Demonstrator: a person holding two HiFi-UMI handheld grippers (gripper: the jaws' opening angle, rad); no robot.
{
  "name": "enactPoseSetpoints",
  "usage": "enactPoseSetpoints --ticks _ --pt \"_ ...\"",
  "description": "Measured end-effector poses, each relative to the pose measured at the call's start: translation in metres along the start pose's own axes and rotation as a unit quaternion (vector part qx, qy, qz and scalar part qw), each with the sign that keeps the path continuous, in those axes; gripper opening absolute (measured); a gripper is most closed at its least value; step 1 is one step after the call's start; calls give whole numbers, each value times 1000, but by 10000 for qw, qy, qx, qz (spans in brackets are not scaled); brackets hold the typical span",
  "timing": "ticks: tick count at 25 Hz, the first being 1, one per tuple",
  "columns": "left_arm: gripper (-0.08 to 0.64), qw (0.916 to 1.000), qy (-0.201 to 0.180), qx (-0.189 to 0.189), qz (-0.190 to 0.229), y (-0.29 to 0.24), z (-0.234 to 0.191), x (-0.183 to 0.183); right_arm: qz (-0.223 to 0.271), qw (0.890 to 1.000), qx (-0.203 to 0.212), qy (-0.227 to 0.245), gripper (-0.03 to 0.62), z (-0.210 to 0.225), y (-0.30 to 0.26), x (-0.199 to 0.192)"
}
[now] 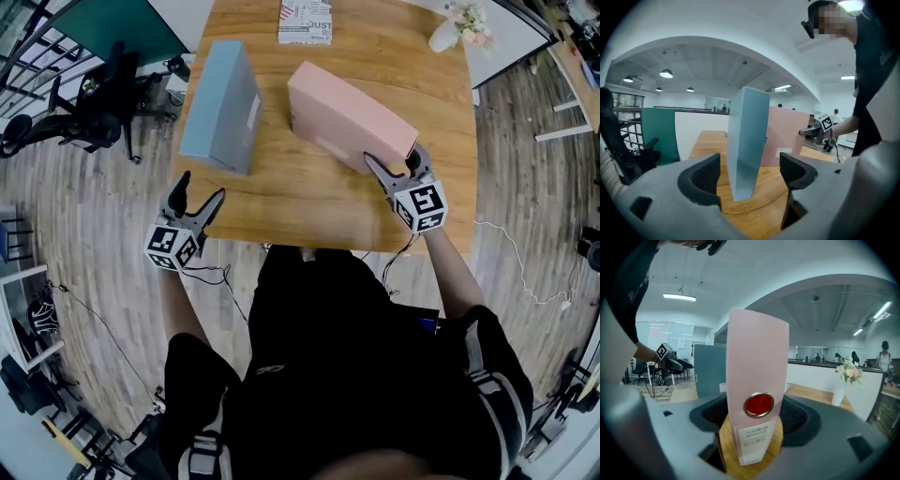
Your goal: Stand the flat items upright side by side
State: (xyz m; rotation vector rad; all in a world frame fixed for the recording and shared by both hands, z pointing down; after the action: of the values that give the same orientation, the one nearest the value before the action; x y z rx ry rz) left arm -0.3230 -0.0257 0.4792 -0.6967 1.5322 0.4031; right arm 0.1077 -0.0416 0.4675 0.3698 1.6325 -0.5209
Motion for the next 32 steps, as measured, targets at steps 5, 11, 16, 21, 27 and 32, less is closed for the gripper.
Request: enactPoseSetpoints --ticks 5,11,16,21,27,32 --pt "403 9951 -180 -967 -49 -19 -26 19 -126 9994 -316 -74 336 -25 -8 5" --pt "400 9847 -338 -1711 -29 -48 -33 16 -145 9964 -810 -191 336 -53 -19 10" --pt "391 9774 -399 -2076 72 -60 -37 14 -147 9946 -995 -244 330 -75 -32 13" --pt "383 9723 -380 -2302 160 -68 -38 13 -214 9887 -1415 -450 331 -99 -49 17" --pt "383 9712 -253 -2353 294 -69 -28 10 -193 9806 -1838 -658 330 -130 -57 23" --pt "382 9712 -147 -2353 334 -73 -26 9 -104 9803 -1800 -807 325 -145 -73 27"
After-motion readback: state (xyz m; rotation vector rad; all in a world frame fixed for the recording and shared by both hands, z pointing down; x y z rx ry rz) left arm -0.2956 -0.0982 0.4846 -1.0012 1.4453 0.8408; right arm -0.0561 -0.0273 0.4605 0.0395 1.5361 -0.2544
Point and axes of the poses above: the fingertips, and each gripper's own axes: y backward along the fingers, z to its right, x out of its top, the point moved 5 cm from there along y, backward along the fingers, and after that the axes turned 10 degrees about z, right-handed, at the moved point
